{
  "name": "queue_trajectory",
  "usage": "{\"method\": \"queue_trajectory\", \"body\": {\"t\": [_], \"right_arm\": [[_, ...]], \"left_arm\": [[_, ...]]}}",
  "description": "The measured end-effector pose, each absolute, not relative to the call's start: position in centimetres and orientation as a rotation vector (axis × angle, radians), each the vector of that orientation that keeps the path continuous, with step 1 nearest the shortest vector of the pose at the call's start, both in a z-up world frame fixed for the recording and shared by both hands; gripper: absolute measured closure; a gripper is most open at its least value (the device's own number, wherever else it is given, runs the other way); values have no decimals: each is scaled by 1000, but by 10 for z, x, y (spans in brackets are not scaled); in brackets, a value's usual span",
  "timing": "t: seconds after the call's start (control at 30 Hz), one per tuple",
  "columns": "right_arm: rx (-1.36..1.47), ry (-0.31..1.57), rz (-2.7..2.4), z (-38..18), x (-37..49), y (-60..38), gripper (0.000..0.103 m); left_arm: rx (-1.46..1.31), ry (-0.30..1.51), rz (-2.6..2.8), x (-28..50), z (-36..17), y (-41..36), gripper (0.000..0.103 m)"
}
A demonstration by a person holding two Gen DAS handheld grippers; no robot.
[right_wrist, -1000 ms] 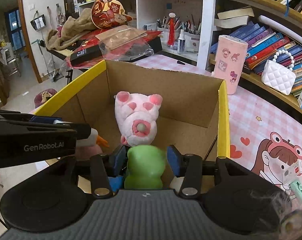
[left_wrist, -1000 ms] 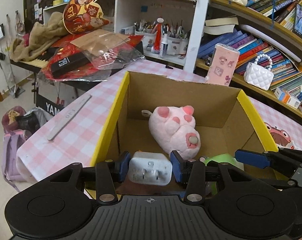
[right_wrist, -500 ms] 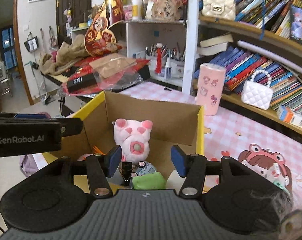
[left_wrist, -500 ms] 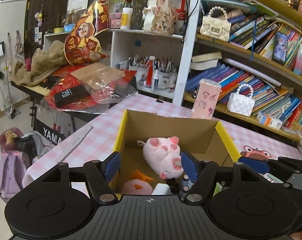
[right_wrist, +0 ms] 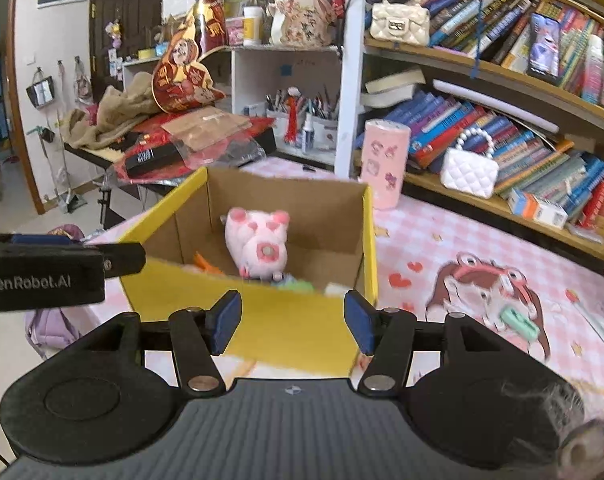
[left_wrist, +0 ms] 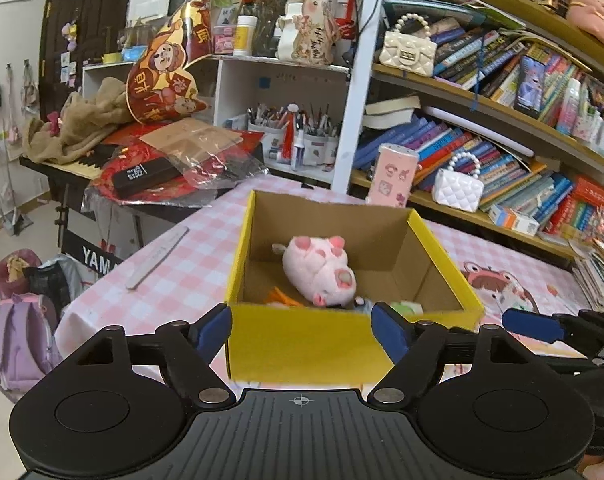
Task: Organize objects
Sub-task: 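Withdraw both tools from the box toward the stapler and stamp on the mat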
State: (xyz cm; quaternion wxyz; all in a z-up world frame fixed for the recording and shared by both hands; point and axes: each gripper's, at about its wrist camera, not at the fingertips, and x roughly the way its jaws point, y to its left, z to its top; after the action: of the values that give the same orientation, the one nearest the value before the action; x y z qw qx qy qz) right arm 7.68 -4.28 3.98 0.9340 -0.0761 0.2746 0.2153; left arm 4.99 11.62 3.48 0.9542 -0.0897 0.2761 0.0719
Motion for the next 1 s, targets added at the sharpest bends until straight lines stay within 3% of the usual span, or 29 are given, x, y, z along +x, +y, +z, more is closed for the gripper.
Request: {"method": "queue_trajectory", "body": {"t": [1.0], "right_arm": [[-77, 740, 126, -5, -20, -102, 34]], "left_arm": [[-72, 775, -61, -1, -6, 58, 12]]}}
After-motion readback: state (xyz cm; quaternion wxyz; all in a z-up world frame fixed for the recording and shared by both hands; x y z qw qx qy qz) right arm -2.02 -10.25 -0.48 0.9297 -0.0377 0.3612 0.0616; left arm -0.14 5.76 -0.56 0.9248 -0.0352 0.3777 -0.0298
